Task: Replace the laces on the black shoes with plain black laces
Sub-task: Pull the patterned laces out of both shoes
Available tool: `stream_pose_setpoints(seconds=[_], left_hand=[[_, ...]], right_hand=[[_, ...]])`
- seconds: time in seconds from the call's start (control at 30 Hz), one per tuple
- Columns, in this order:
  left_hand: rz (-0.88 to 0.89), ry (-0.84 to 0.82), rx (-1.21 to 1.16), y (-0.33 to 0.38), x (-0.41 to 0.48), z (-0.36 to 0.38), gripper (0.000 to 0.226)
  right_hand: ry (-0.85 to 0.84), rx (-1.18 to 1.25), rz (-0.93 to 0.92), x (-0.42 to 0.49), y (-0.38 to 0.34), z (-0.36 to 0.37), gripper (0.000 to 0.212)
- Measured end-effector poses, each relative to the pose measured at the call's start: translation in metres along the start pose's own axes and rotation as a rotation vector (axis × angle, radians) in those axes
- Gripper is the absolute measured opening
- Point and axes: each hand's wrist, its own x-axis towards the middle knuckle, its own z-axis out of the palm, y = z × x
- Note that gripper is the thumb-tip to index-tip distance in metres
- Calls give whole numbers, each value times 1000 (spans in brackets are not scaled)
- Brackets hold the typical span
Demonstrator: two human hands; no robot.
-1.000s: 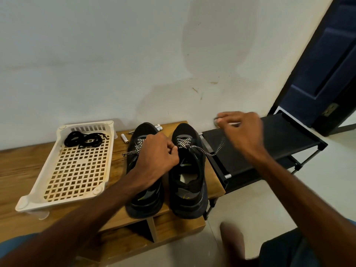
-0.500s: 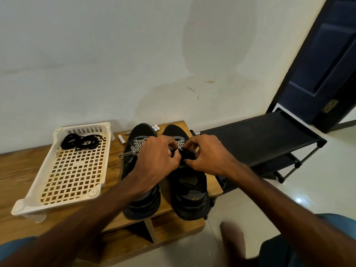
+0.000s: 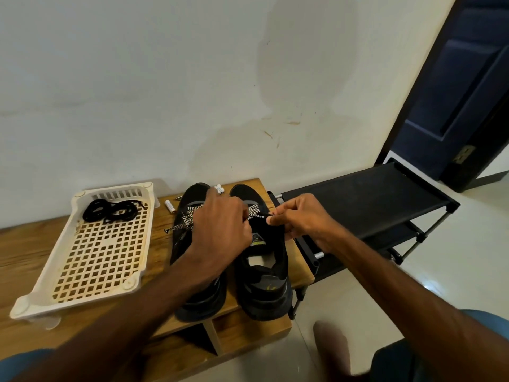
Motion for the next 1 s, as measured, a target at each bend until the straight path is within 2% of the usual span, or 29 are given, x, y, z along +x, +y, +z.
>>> stream_pose_setpoints(seconds=[0.13,0.27,0.37,0.5,0.57,0.63,0.73,0.8,0.87,1.0], left_hand=[[87,-32,131,20,7,10,38],[137,-22,138,25,15,16,28],[138,-13,51,21,17,16,20],[-67,48,-304,-8,30,2,5],[-172,-30,-407,-32,41,-7,3],[-221,-169,-407,-46,42,-12,6],[-122,-173,-409,-40,34,-6,32],[38,-109,-377,-23,26,-2,32],[192,-81,-249,-5,18,6,32],[288,-56,-63,16,12,14,34]], right_hand=[[41,-83,-23,2,1,4,12],[68,-92,-18,2,0,3,15],[80,-97,-4,2,-1,3,18],[116,-163,-10,4,-1,2,19],[128,-170,-9,4,-1,1,20],[139,-199,-18,5,-1,4,19],[171,-296,-61,6,-1,11,19],[198,-341,-88,5,-1,11,19],[215,-376,-116,3,-1,12,19],[259,-508,-174,-3,-1,12,27]])
